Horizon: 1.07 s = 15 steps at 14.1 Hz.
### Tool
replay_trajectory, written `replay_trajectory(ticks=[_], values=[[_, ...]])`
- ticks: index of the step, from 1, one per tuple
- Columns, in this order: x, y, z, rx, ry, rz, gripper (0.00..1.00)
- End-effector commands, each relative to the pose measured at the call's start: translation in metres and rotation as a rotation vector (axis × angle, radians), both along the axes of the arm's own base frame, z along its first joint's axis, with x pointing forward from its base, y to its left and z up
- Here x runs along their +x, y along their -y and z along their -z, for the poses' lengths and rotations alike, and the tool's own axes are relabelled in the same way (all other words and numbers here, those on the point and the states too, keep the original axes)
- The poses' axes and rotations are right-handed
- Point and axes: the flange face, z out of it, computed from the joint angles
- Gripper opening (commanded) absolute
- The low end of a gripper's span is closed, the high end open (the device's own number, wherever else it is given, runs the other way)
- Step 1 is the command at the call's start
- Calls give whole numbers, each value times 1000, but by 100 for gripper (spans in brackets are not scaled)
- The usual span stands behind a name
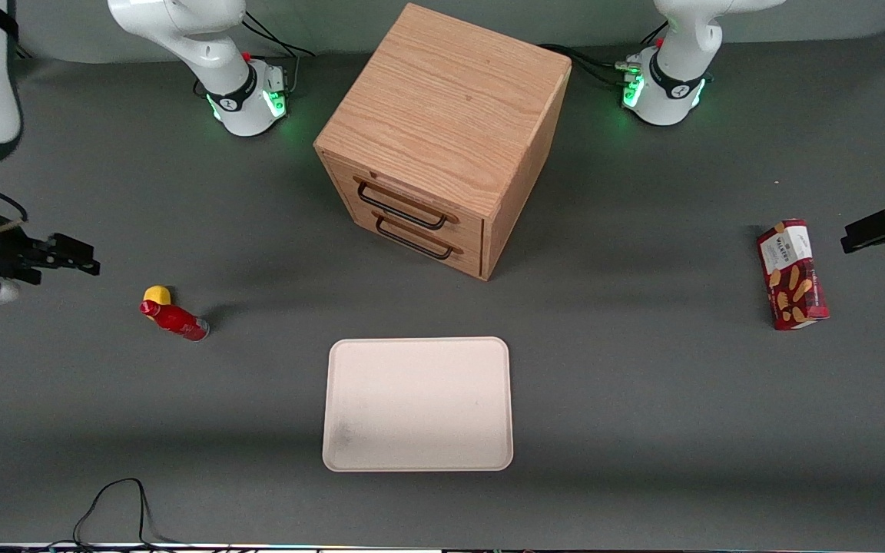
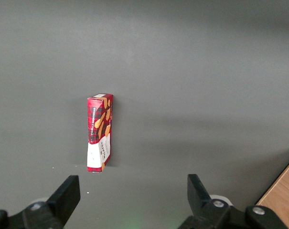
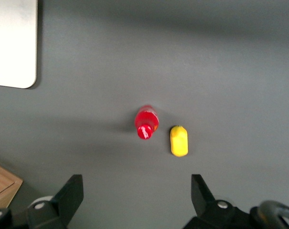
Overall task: Place coke bottle on tray
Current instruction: 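Move the open right gripper down toward the red Coca-Cola bottle, then close the right gripper around the red Coca-Cola bottle's body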
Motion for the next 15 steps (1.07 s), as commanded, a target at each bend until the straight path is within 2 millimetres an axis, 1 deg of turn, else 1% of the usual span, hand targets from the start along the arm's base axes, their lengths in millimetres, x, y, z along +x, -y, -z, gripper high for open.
replay_trajectory(ticks=[1,5,10,12,15], values=[[-5,-1,25,-10,18,-18,100],[-12,-2,67,-11,34,-17,100],[-21,-2,126,-19,82,-17,100],[-23,-1,142,-23,97,-17,100],[-19,-1,158,-23,108,-16,100]])
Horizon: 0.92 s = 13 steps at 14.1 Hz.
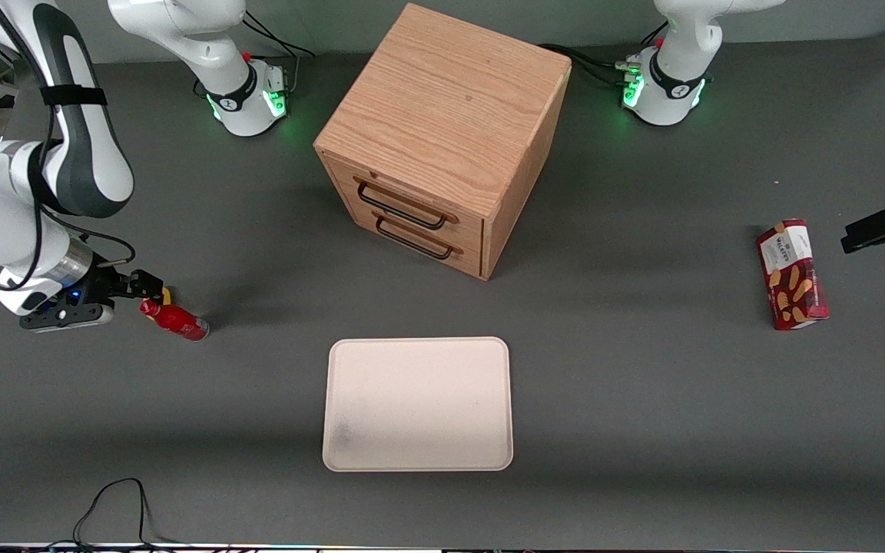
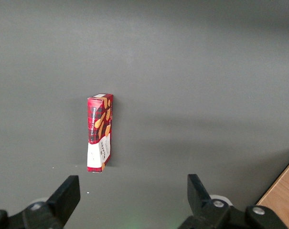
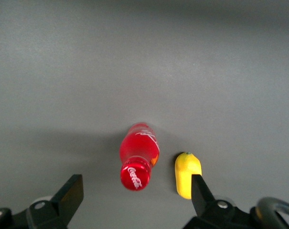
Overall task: Place coke bottle on tray
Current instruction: 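Close the right gripper around the red Coca-Cola bottle's body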
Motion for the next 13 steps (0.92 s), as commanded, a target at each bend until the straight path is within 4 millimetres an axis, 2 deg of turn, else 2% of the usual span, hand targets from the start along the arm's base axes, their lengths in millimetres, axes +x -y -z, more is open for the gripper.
replay_trajectory(ticks=[1,5,13], values=[[3,-1,12,-6,20,-20,100],[8,-1,32,-12,23,-18,100],[4,-6,33,-7,-8,-38,100]])
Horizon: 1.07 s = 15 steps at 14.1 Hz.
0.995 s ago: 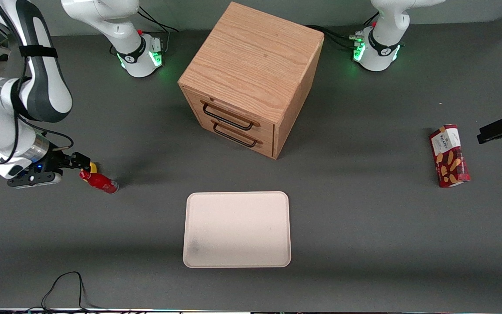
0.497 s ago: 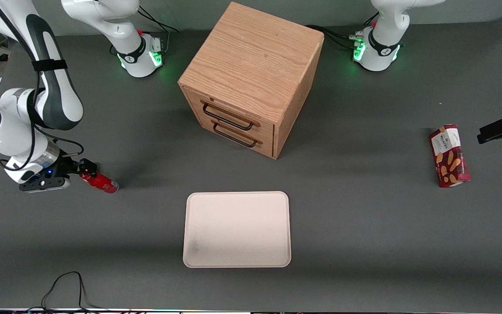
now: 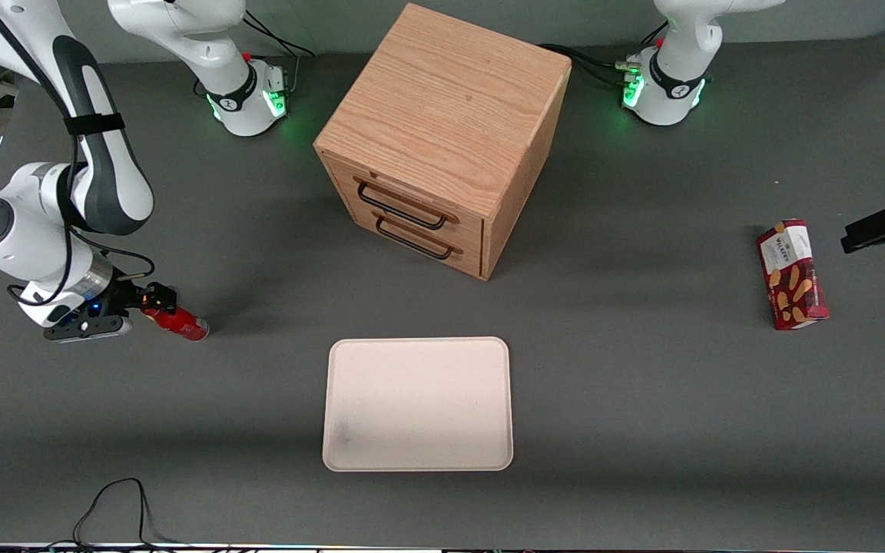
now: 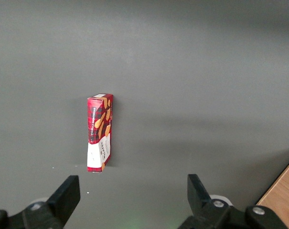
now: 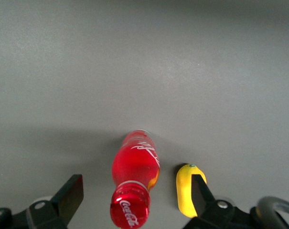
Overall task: Place coke bottle on tray
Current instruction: 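Close the right gripper around the red Coca-Cola bottle's body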
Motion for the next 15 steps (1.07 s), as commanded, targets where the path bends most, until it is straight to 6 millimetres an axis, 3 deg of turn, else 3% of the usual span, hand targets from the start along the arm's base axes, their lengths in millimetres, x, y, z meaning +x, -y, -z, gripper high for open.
replay_trajectory(ticks=[1,2,3,5,9,12,13,15], values=[[-3,-4,-3,6,-20,-28,100],[-4,-5,-4,7,-25,-30,99],[-4,-6,-4,8,-25,-31,89],[-3,-7,-4,8,-25,-34,56],[-3,-7,-6,7,-28,-62,19],[-1,-7,-12,9,-38,-71,9],[4,-7,-24,10,-36,-72,9],[19,-7,-67,13,-56,-87,9]])
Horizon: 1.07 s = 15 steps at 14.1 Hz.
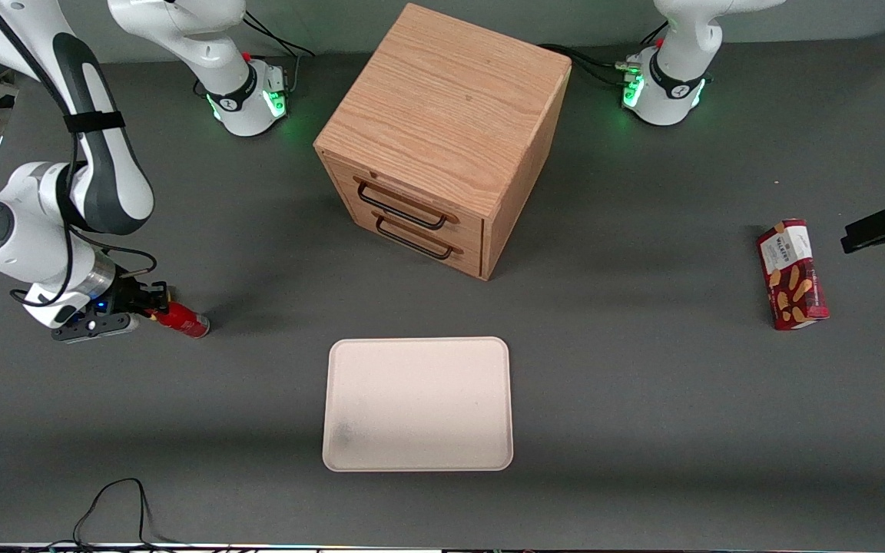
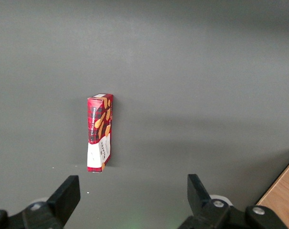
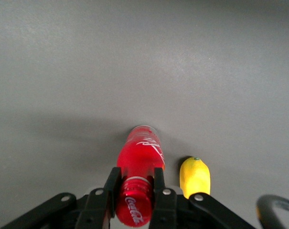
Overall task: Place coke bottle on tray
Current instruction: 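Close the right gripper around the red Coca-Cola bottle's body, then lift the held bottle and carry it over the white tray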
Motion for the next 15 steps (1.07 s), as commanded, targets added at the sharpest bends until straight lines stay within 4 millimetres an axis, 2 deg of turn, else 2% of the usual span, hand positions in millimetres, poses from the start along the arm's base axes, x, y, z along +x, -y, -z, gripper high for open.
replay_trajectory(ticks=[1,3,4,6,8,10,11,12,14,15], values=[[23,-2,-79,9,-2,-39,9],[32,-2,-137,6,-18,-44,9],[34,-3,-172,3,-17,-48,9],[29,-5,-232,6,-34,-49,9],[20,-7,-275,7,-48,-49,9],[10,-11,-303,14,-53,-52,9],[9,-18,-308,15,-44,-66,9],[10,-23,-308,17,-44,-67,9],[18,-54,-307,13,-30,-110,8],[30,-70,-302,10,-21,-118,8]])
